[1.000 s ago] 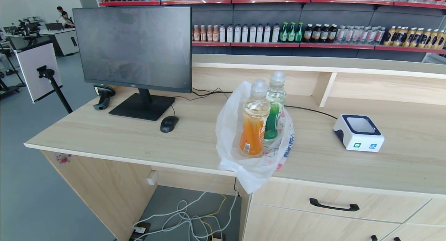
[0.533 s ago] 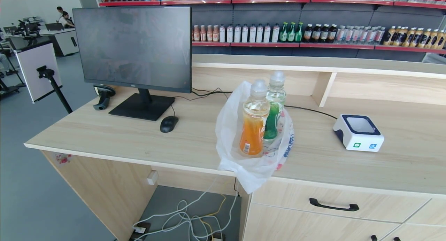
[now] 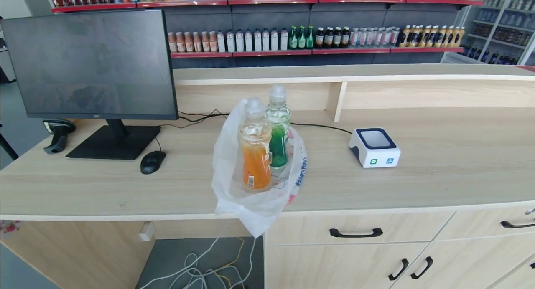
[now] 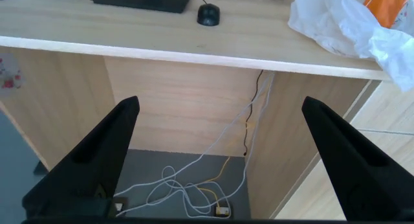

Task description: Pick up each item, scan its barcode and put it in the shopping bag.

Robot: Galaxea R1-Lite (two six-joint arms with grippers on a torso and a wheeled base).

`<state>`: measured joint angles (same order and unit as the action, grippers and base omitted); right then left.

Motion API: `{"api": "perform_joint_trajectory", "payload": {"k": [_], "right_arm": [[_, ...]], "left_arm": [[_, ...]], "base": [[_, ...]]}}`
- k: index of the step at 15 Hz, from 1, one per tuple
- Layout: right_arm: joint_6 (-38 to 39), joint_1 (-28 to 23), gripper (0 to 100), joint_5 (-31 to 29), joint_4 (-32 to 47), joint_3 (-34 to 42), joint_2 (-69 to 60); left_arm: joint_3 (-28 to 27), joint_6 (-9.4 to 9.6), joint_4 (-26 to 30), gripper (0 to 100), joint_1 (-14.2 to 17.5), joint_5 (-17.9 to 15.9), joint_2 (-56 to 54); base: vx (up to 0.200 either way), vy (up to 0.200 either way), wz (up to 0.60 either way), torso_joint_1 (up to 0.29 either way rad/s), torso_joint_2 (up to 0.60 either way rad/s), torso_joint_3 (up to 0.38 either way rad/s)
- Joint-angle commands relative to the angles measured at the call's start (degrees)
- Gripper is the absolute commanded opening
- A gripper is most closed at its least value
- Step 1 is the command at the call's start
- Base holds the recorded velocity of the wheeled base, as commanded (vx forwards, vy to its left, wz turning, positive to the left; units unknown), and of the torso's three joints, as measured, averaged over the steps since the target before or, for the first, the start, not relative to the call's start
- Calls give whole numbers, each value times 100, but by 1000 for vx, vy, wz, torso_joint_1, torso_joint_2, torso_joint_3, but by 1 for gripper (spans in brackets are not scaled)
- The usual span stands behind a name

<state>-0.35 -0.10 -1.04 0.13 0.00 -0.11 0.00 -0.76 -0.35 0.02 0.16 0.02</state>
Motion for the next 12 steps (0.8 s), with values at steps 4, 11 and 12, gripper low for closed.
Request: {"api": "perform_joint_trajectory", "payload": {"k": [4, 11, 12], "right_arm": [[-9, 1, 100, -2, 4, 0, 11], [-9, 1, 100, -2, 4, 0, 11], [0, 1, 100, -2, 4, 0, 11]], "left_arm": [[0, -12, 0, 100, 6, 2, 6], [0, -12, 0, 100, 6, 2, 6], [0, -21, 0, 100, 6, 2, 6]], "base": [[0, -200, 0, 10, -1, 1], [0, -200, 257, 4, 3, 0], [0, -200, 600, 2, -2, 2]]}}
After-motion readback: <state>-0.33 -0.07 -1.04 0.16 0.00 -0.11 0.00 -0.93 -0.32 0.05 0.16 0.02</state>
